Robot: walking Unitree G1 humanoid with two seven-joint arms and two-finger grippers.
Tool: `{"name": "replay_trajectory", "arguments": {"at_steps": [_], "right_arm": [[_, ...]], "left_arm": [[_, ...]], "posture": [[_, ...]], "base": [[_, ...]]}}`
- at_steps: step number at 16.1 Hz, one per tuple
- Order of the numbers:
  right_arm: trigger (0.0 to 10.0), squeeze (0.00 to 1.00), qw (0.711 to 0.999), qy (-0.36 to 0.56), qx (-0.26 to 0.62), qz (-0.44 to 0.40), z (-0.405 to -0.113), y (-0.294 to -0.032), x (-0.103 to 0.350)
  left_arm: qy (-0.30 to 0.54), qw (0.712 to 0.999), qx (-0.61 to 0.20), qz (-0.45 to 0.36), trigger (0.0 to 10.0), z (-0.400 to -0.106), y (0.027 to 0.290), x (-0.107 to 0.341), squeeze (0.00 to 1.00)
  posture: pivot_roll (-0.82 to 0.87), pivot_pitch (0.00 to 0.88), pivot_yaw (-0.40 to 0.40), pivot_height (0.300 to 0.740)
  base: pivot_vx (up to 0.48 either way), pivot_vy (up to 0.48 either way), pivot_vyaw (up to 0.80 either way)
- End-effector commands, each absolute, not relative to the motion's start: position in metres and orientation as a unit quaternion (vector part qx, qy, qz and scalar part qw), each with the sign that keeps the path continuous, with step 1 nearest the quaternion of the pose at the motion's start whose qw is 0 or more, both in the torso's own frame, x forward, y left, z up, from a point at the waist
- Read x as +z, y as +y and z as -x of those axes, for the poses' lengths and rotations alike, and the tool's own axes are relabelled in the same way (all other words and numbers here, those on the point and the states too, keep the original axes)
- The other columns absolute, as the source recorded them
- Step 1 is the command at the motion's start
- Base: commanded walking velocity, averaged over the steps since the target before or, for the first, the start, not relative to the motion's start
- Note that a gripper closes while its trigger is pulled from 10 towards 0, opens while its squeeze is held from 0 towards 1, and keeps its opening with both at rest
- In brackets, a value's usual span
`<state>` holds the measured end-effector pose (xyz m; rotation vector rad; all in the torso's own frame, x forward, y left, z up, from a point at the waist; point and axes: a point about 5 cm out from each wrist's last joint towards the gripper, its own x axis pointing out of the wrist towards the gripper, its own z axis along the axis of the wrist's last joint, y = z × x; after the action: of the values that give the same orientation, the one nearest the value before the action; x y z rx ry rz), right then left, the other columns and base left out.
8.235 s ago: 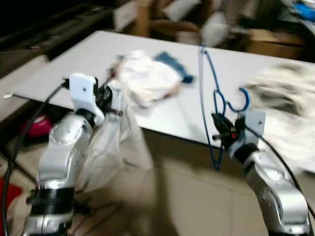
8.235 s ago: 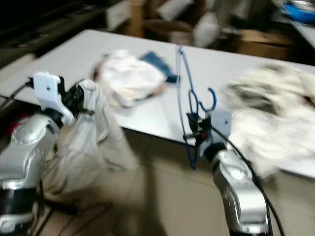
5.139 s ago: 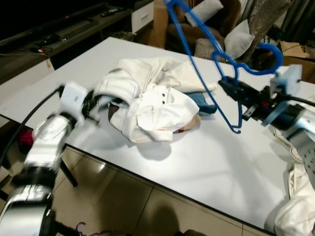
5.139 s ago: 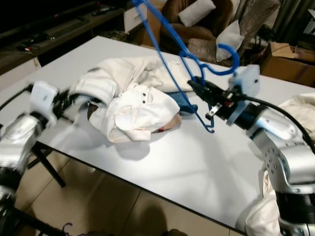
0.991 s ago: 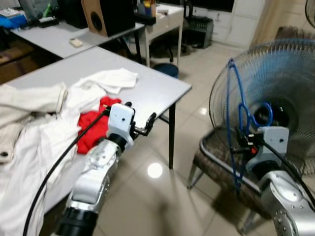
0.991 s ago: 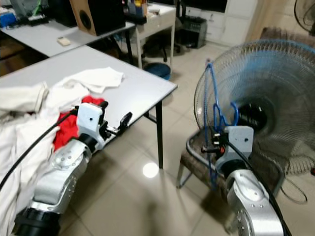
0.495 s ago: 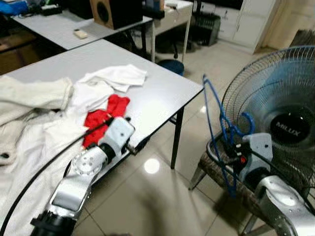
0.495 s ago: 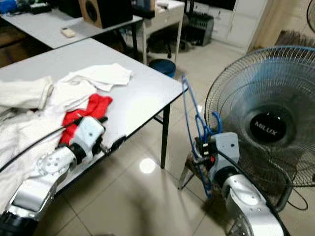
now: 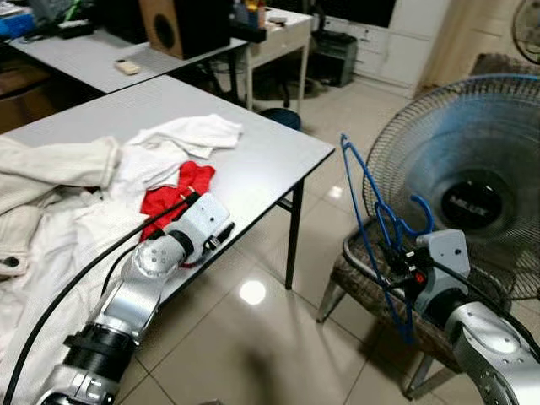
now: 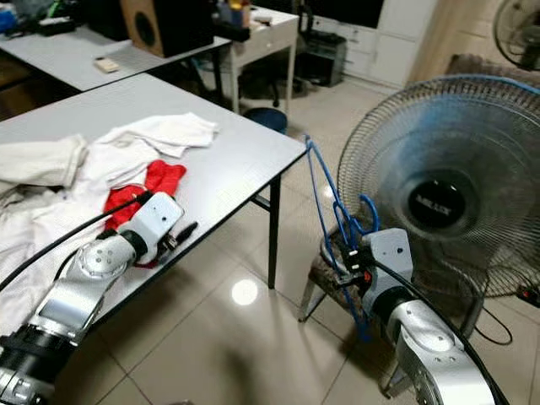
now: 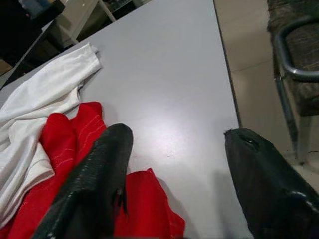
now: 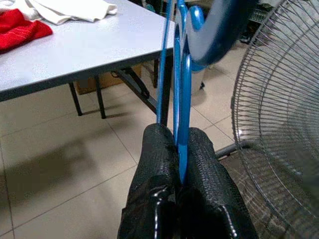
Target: Hang hanger
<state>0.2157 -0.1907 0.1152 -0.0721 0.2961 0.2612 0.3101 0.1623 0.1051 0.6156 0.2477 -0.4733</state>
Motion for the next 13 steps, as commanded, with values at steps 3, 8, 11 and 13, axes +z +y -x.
{"name": "replay_trajectory", "arguments": {"at_steps": [3,8,11,13], "right_arm": [[10.0,0.00,0.980,0.145,0.129,0.045,-0.213,-0.192,0.119],[10.0,0.00,0.977,0.153,0.137,0.051,-0.210,-0.190,0.117],[10.0,0.00,0.977,0.154,0.140,0.052,-0.210,-0.189,0.116],[10.0,0.00,0.976,0.156,0.141,0.052,-0.210,-0.189,0.116]], "left_arm": [[0.126,0.913,-0.228,-0.315,0.0,-0.314,0.167,0.106,0.00],[0.152,0.909,-0.192,-0.336,0.0,-0.316,0.182,0.101,0.00],[0.165,0.906,-0.180,-0.346,0.0,-0.314,0.189,0.098,0.00],[0.167,0.907,-0.178,-0.342,0.0,-0.314,0.190,0.097,0.00]], "posture": [[-0.20,0.014,0.018,0.740],[-0.19,0.014,0.016,0.740],[-0.19,0.015,0.014,0.740],[-0.19,0.016,0.013,0.740]], "base": [[0.000,0.000,0.00],[0.000,0.000,0.00],[0.000,0.000,0.00],[0.000,0.000,0.00]]}}
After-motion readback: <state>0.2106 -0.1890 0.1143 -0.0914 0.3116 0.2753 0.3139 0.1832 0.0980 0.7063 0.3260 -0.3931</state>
